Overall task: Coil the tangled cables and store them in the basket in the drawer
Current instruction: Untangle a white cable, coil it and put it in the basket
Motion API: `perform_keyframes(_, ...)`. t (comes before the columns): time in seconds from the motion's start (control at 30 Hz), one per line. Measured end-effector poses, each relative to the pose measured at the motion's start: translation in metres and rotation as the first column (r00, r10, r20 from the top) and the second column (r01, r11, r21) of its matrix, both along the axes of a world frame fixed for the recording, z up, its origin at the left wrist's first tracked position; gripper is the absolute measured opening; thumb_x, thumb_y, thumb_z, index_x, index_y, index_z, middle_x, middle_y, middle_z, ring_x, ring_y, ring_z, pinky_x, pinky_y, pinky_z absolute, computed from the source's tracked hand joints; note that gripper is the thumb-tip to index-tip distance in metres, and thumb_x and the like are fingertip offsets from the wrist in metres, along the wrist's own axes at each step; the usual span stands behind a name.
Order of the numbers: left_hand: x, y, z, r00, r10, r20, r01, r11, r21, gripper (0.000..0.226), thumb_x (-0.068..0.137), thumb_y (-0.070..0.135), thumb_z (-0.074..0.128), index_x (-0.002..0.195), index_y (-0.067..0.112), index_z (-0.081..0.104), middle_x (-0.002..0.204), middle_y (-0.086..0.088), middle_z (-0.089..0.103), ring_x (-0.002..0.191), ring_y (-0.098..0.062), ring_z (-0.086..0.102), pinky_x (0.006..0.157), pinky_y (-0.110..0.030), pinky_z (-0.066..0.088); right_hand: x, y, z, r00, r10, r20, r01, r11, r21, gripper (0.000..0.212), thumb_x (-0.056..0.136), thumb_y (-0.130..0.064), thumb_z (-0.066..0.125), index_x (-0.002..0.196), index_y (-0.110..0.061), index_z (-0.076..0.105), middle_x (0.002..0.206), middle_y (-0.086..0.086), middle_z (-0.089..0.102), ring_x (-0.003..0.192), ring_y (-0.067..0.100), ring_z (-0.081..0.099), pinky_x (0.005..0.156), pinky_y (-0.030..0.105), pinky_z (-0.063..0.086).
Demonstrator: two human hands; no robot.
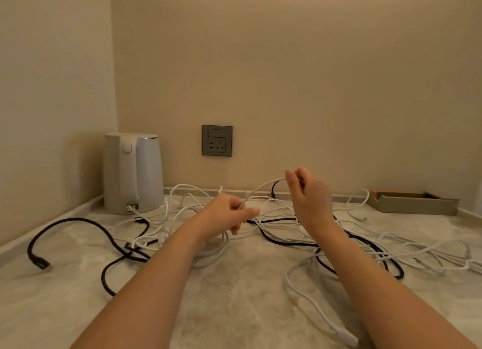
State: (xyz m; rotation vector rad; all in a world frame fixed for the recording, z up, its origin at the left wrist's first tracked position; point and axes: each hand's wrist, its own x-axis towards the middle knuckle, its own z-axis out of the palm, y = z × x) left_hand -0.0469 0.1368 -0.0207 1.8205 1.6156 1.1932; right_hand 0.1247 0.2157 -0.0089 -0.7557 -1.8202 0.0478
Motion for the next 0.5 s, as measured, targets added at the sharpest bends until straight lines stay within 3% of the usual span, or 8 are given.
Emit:
perform_keyframes(0.1, -0.002, 0.007, -0.009, 0.986, 0.104, -0.127, -0.101, 0.994, 0.034, 0.036, 0.092, 0.029, 0.059, 0.059, 0.018, 0.049, 0.05, 0.009, 0.056, 0.056, -0.009, 0.059, 0.061, -0.025, 0.04, 0.005, -0.003, 0.001, 0.997, -0.059, -0.044, 0.058, 0.998, -0.015, 0.029, 0.099, -0.029, 0.044, 0.073, -0.016, 0.046, 0.051, -0.012, 0.04, 0.045, 0.006, 0.036, 0.045, 0.025, 0.024)
perform_keyframes(0.23, -0.001, 0.009, -0.005, 0.95, 0.282, -0.137, -0.257, 0.95, 0.177, 0.04, 0.094, 0.035, 0.054, 0.067, 0.006, 0.057, 0.059, 0.002, 0.061, 0.049, -0.005, 0.047, 0.054, -0.024, 0.036, 0.005, -0.004, 0.0, 0.986, -0.084, -0.142, 0.081, 0.996, -0.028, 0.033, 0.099, -0.029, 0.044, 0.068, -0.016, 0.043, 0.051, -0.01, 0.039, 0.046, 0.008, 0.033, 0.047, 0.028, 0.022)
perform_keyframes(0.4, -0.013, 0.011, -0.011, 0.919, 0.327, -0.222, -0.308, 0.944, 0.117, 0.045, 0.097, 0.036, 0.049, 0.06, 0.01, 0.05, 0.059, -0.003, 0.059, 0.056, -0.018, 0.05, 0.061, -0.029, 0.041, 0.004, -0.009, 0.007, 0.922, -0.032, -0.385, -0.02, 0.991, -0.13, 0.041, 0.101, -0.029, 0.04, 0.062, -0.019, 0.033, 0.054, -0.005, 0.034, 0.051, 0.011, 0.028, 0.05, 0.03, 0.023)
perform_keyframes(0.5, -0.016, 0.012, -0.011, 0.912, 0.347, -0.219, -0.318, 0.935, 0.155, 0.046, 0.098, 0.035, 0.047, 0.062, 0.007, 0.056, 0.057, -0.001, 0.057, 0.056, -0.017, 0.049, 0.061, -0.029, 0.039, 0.008, -0.007, 0.006, 0.914, -0.058, -0.401, -0.011, 0.986, -0.166, 0.041, 0.101, -0.031, 0.038, 0.063, -0.017, 0.035, 0.056, -0.002, 0.036, 0.054, 0.013, 0.03, 0.052, 0.031, 0.026)
